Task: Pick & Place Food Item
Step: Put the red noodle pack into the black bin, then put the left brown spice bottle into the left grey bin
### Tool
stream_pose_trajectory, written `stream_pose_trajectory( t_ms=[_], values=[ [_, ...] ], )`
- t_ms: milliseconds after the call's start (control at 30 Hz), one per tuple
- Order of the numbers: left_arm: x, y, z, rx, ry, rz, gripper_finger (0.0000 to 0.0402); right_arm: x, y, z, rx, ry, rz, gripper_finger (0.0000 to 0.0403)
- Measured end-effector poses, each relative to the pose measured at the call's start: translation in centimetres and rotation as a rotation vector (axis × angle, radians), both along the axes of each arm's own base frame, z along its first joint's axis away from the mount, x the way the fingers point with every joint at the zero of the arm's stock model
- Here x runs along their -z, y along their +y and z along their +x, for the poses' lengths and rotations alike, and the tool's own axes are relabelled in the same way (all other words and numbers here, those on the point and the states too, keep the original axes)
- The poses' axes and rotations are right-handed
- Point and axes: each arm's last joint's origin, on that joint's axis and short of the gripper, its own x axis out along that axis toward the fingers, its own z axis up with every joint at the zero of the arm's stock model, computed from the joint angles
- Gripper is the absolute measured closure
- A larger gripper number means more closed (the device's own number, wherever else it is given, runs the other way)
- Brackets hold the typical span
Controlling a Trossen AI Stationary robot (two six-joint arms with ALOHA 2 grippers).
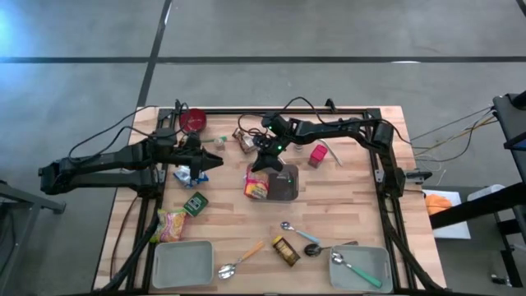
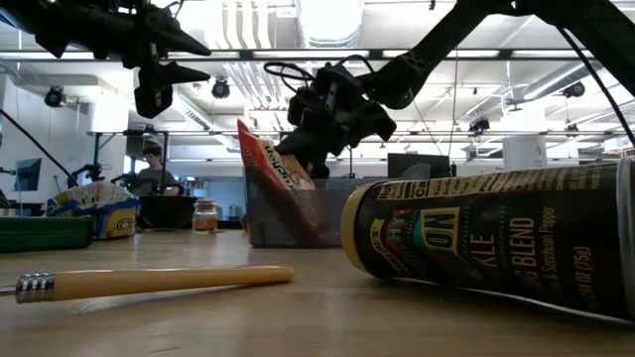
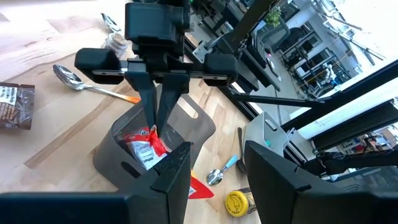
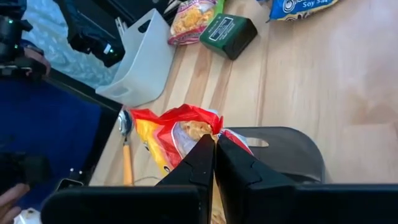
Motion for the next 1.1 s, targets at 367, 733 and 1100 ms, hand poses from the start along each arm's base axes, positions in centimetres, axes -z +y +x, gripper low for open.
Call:
stream_pose_trajectory(
  t_ms=[367,733,1100],
  values=[
    [0.0,0.0,0.0,-0.008,0.0,-0.024,0.0249,-0.3,-0.1,0.2,0.038,0.027,0.06,0.0238],
    [0.0,0.0,0.0,-0.008,0.0,-0.028,0.0249,-3.3,0.1,-0.3,0.041,-0.038,0.044,0.017],
    [0.0,0.0,0.0,-0.008,-0.004,-0.026,0.0249,-10.1,2.3,-6.0,0.267,0.262,-0.032,0.017]
  ],
)
